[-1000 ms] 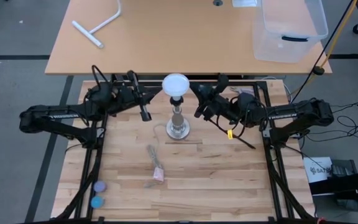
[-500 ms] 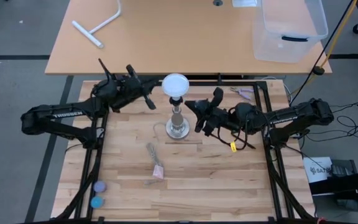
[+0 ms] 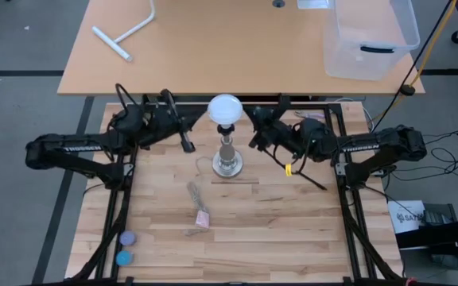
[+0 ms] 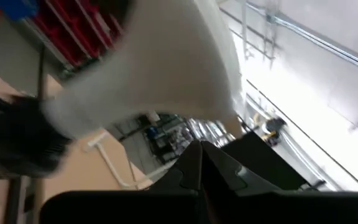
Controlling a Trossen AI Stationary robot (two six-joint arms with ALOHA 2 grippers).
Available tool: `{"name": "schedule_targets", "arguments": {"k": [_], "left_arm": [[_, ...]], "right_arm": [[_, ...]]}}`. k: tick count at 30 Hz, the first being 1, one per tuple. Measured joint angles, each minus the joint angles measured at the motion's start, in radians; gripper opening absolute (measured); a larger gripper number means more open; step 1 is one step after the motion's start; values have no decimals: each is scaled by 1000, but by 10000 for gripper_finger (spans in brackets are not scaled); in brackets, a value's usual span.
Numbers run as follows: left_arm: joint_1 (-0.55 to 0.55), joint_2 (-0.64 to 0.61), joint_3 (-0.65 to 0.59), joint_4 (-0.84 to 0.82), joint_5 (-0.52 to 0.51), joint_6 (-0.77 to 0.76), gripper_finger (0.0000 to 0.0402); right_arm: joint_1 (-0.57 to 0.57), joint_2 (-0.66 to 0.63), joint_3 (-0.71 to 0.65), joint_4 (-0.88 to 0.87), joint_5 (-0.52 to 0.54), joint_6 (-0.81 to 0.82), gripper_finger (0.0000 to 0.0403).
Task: Screw lightbulb
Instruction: Insert the lightbulb into the lamp
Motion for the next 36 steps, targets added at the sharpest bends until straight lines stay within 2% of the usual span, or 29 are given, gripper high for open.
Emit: {"name": "schedule_targets", "arguments": {"k": [7, 11, 16, 24, 36], "left_arm": [[-84, 0, 0, 18, 13, 80, 0], [-95, 1, 0, 18, 13, 85, 0], [-95, 10, 0, 18, 1, 68, 0], [-26, 20, 0, 25, -36, 1, 0], [142, 52, 1, -38, -68, -146, 0]], "right_arm": [[-33, 0, 5, 50, -31, -45, 0], [-33, 0, 36, 18, -93, -45, 0], [-33, 0, 50, 6, -106, -47, 0], [9, -1, 50, -65, -90, -46, 0], [117, 9, 50, -144, -139, -16, 0]]}}
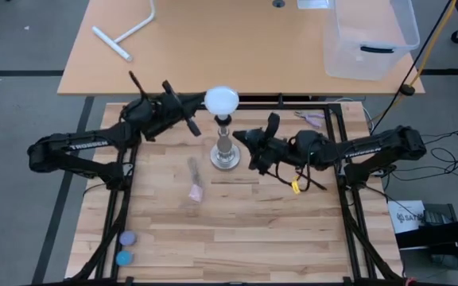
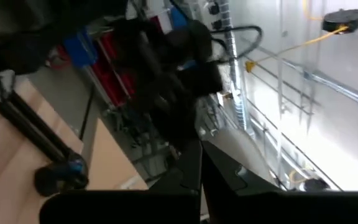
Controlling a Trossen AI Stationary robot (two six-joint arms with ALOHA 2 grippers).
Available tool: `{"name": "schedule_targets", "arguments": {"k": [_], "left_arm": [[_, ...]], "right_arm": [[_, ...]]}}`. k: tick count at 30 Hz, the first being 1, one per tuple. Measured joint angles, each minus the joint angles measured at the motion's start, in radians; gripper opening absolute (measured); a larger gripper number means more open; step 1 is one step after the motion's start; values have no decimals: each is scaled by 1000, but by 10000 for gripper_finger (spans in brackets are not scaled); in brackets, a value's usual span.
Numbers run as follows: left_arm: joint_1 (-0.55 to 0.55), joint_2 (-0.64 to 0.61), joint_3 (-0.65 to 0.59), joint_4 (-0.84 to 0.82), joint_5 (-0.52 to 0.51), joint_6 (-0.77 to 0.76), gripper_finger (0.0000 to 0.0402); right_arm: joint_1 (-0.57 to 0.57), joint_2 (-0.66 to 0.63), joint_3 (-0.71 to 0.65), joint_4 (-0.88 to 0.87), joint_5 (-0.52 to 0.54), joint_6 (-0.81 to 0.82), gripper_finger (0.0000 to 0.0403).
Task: Screw lightbulb
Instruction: Insert the lightbulb into the lamp
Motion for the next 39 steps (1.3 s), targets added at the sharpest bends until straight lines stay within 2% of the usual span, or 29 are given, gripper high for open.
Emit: {"name": "schedule_targets", "arguments": {"k": [5, 8, 15, 19, 27, 39], "left_arm": [[8, -19, 0, 17, 5, 8, 0], [-14, -48, 0, 37, 6, 52, 0], [-101, -98, 0, 56, 86, 151, 0], [-121, -90, 0, 45, 140, 153, 0], [-89, -58, 0, 8, 148, 139, 0], [-1, -59, 1, -13, 144, 45, 0]], "right_arm": [[-23, 28, 0, -7, 76, 1, 0], [-68, 35, 0, 3, 84, 17, 0], [-168, 36, 0, 96, 80, 50, 0], [-205, 35, 0, 166, 26, 42, 0], [-236, 41, 50, 137, -10, 38, 0], [-183, 39, 63, 80, -22, 20, 0]]}}
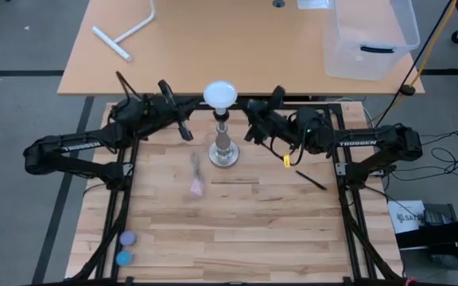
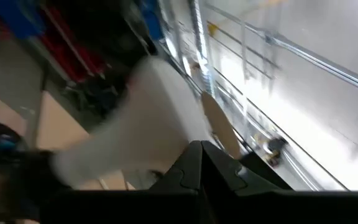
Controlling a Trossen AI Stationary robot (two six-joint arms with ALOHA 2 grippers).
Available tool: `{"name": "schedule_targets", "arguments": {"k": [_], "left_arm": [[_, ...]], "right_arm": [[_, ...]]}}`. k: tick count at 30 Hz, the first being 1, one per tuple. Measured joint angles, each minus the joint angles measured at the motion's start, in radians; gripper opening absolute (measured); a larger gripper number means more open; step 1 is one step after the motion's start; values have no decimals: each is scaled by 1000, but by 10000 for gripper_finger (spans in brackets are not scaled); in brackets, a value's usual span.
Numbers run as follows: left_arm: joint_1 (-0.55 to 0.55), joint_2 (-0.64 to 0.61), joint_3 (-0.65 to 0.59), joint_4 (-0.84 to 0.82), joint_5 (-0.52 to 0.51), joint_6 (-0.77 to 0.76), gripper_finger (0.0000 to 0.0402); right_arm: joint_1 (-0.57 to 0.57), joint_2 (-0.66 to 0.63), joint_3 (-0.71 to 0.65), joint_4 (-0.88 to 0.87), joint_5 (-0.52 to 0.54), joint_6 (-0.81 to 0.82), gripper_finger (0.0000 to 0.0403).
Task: Screw lightbulb
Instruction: Insert the lightbulb into the lamp
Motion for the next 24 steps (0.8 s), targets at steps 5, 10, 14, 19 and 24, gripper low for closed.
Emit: {"name": "schedule_targets", "arguments": {"k": [5, 10, 14, 19, 24], "left_arm": [[52, 4, -1, -63, -5, -74, 0], [80, 3, -1, -89, -6, -85, 0], [75, -4, -1, -67, 20, -45, 0], [68, -29, -1, -43, 56, 8, 0], [53, -45, -1, -36, 127, 29, 0]], "right_arm": [[40, 3, 0, -49, -12, -8, 0], [76, 2, 0, -86, -5, 2, 0], [92, 2, 0, -107, 22, 17, 0], [89, 2, 0, -153, 32, 92, 0], [47, 2, 0, -167, 29, 129, 0]]}}
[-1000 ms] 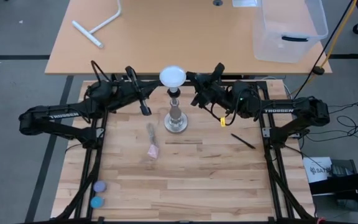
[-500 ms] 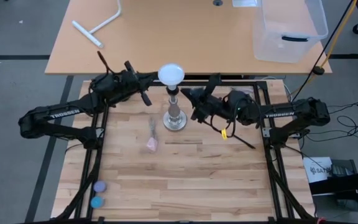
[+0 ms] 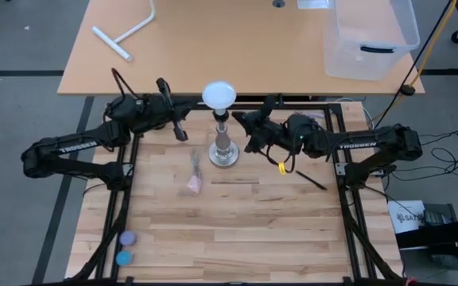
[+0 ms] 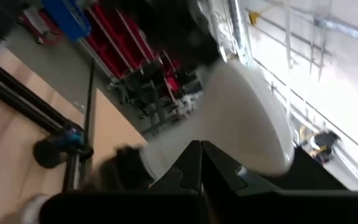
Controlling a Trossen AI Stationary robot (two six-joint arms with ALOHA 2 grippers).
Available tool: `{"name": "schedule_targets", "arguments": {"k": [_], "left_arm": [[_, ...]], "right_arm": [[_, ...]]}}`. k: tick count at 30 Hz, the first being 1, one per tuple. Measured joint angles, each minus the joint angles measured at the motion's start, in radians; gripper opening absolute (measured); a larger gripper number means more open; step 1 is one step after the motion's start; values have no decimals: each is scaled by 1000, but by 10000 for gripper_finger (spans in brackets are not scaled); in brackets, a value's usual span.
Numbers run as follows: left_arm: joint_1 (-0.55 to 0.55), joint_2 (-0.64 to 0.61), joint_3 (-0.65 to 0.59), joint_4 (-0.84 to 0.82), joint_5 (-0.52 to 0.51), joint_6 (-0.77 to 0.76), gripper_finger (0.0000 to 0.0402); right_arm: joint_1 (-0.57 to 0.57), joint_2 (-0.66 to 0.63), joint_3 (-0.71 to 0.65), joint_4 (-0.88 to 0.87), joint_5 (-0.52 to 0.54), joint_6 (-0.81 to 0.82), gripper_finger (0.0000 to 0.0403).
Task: Screw lightbulb
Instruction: Insert the lightbulb into the lamp
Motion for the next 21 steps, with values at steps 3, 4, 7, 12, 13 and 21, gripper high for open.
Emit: {"name": "schedule_targets", "arguments": {"k": [3, 4, 7, 12, 13, 21], "left_arm": [[-12, -1, 0, 0, 89, 0, 0], [-14, -1, 0, 0, 117, 0, 0], [-25, -1, 0, -1, 161, 1, 0], [-30, -1, 0, 0, 157, 3, 0], [-29, -1, 0, 2, 142, 4, 0], [-29, 1, 0, 18, 92, -4, 0]], "right_arm": [[-39, 0, 0, 3, -1, 11, 0], [-53, 0, 0, 4, -1, 11, 0], [-89, 0, 0, 24, -2, 9, 0], [-124, 0, 0, 128, -3, -40, 0], [-127, 0, 0, 150, -6, -55, 0], [-127, -1, 0, 159, -49, -98, 0]]}}
